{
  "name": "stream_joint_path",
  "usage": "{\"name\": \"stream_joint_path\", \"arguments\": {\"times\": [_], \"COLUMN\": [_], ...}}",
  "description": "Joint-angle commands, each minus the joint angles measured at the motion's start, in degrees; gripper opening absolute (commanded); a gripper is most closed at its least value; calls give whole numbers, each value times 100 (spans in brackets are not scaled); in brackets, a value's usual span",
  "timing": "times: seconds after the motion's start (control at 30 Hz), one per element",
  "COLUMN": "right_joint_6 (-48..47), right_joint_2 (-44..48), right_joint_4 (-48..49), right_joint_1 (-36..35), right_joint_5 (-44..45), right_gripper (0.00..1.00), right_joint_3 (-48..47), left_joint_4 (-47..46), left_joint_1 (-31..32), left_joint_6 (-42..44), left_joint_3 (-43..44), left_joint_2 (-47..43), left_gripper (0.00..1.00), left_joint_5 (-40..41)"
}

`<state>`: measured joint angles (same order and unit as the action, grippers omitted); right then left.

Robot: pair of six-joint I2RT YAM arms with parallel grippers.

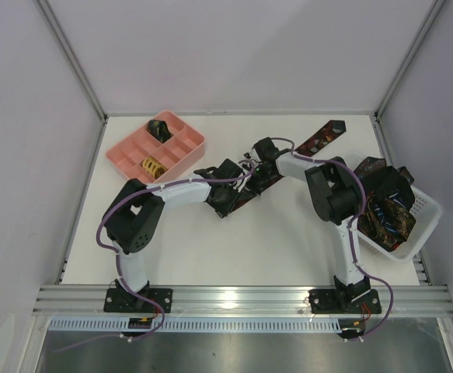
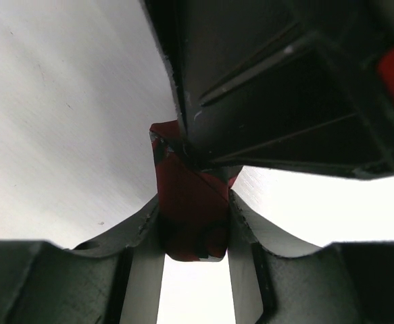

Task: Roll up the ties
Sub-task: Roll the tie

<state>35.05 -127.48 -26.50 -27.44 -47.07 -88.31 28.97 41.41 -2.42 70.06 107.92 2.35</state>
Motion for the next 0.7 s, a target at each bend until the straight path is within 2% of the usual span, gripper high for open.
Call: {"name": "stream_joint_path", "arguments": {"times": [0.0,0.2,0.3,0.4,0.5,0.67], "right_joint_6": [116,117,-50,-77,-86,46], "right_joint_2": [-66,-268,-374,-418,-304,-102], "right_joint_4": [101,172,49,75,136,251], "right_joint_1": [-121,-148,-104,-33,-16,2], "right_joint_5": [-259,-180,31,57,75,-21], "right_gripper": [0,0,0,0,0,0], "right_joint_3": [-336,-327,-257,-143,42,148], "left_joint_4": [38,3,3,3,12,-216], "left_joint_1": [43,43,34,43,8,-124], "left_joint_6": [171,163,136,101,48,-40], "left_joint_3": [-133,-142,-142,-142,-142,-291], "left_joint_2": [124,98,37,-16,-139,-315], "left_gripper": [43,43,48,55,70,79], "left_joint_5": [-59,-50,-77,-103,-155,-490]}}
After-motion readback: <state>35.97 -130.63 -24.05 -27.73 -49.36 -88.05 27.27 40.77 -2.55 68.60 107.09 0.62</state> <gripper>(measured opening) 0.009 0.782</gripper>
